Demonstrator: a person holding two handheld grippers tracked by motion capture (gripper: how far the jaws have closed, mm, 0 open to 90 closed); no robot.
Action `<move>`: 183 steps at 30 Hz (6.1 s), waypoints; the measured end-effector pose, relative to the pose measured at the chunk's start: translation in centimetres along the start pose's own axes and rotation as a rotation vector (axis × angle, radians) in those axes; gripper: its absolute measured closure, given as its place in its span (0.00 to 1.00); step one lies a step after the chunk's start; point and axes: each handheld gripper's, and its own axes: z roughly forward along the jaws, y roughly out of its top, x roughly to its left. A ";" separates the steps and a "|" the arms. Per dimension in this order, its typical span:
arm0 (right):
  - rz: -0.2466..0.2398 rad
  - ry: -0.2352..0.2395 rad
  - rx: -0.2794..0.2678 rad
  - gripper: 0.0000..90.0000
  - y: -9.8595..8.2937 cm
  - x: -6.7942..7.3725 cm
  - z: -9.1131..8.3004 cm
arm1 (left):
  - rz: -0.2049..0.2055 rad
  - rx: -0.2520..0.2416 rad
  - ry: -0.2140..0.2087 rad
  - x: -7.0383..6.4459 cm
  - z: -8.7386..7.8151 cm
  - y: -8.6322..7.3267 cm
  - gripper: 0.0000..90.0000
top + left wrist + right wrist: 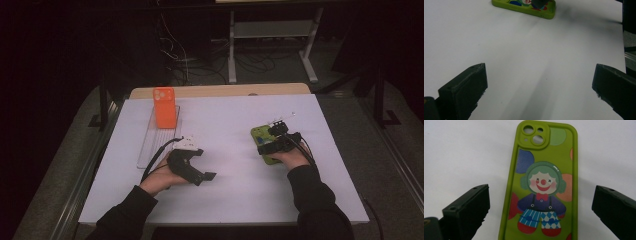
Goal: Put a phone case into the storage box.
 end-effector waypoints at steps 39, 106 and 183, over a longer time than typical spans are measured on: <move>-0.059 0.048 0.097 0.17 -0.1 -0.9 1.2 | -0.008 0.037 0.001 0.1 -0.1 1.3 0.00; -1.030 0.575 0.058 0.17 1.8 8.8 -5.1 | 0.388 0.236 -0.236 -0.9 3.2 4.9 0.13; -0.655 0.082 -0.399 0.01 -5.6 6.8 -4.0 | 0.007 0.240 0.091 -0.4 0.9 3.0 0.17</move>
